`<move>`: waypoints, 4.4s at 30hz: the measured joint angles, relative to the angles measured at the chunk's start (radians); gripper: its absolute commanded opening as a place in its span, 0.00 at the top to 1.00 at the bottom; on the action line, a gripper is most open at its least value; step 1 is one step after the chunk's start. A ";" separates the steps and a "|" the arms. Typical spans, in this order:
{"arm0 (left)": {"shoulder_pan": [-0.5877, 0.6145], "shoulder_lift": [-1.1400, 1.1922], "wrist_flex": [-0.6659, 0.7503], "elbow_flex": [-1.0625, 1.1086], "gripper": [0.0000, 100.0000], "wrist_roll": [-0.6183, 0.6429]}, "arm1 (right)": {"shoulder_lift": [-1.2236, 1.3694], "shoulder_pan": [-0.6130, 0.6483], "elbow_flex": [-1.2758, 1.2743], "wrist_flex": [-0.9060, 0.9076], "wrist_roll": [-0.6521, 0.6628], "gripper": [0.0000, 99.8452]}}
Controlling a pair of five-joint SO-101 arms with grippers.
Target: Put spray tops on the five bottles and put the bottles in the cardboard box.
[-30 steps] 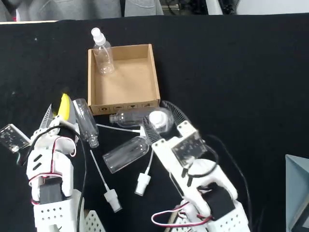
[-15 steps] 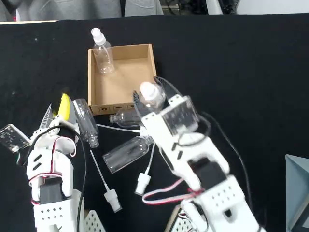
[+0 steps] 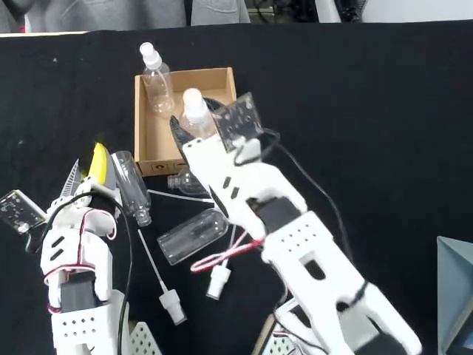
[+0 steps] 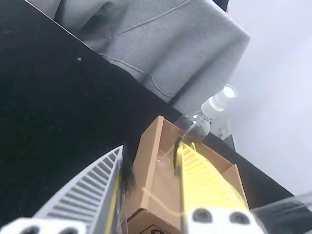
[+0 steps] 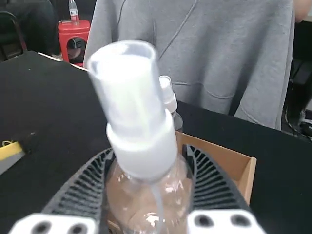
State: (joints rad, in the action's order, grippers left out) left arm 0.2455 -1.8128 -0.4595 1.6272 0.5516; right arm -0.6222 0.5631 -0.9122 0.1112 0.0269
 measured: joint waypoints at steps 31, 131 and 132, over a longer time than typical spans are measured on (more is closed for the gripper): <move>0.000 0.000 0.000 0.000 0.84 0.000 | 0.832 0.000 0.626 -0.005 0.000 0.90; 0.037 0.000 0.006 0.000 0.84 0.031 | 1.149 0.002 0.531 -0.353 -0.002 0.73; 0.037 0.000 0.006 0.000 0.84 0.031 | 1.142 0.002 0.523 -0.353 -0.002 0.73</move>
State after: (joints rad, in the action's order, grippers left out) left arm 0.2823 -1.8128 -0.4534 1.6272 0.5823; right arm 0.5194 0.5646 -0.3890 -0.2417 0.0253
